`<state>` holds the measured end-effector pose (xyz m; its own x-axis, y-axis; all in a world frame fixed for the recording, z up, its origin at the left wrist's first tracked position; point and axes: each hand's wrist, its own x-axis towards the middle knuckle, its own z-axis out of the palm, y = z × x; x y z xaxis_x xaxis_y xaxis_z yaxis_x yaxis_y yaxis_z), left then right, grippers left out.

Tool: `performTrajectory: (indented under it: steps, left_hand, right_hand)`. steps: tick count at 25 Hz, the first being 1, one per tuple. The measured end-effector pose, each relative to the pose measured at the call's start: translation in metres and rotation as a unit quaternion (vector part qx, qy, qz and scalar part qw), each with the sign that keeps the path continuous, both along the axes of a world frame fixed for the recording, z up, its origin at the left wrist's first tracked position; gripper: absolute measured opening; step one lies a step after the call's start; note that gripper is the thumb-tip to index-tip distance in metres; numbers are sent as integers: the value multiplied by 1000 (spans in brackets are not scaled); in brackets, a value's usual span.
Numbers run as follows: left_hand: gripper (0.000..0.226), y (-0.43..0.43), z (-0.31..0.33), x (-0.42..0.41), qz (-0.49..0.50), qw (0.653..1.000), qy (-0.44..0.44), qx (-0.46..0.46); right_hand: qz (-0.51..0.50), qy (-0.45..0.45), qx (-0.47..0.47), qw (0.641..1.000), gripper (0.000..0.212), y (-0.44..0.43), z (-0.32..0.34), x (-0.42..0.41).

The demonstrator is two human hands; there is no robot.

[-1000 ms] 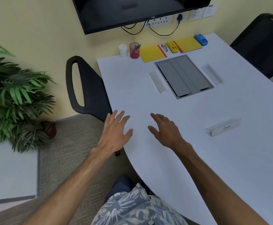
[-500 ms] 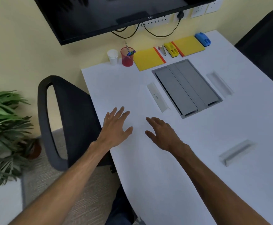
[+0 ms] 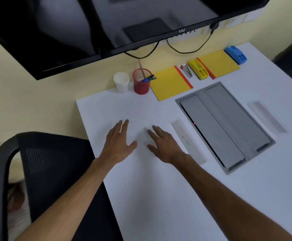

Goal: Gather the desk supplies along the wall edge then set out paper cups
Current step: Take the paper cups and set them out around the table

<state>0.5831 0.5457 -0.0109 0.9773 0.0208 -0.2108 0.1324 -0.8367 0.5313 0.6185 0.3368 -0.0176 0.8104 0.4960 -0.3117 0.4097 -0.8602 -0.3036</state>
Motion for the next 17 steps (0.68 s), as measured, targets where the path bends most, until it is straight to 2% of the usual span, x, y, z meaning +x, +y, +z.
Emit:
performTrajectory:
  steps: [4,7,13,17]
  left_hand:
    - [98,17,-26,52,41,999,-14,5]
    - [103,23,-41,83,95,992,-30,-72]
    - [111,18,-61,133,265,935,-119,-205]
    - [104,20,-70,176,336,902,-144,-230]
  right_hand:
    - [8,-24,-28,999,70,22,-35,50]
    - [-31,-52,2,998,77,36,-55,75]
    - [-107,-105,-17,989,74,56,-90,86]
    - [-111,-142,-24,983,74,58,-100,86]
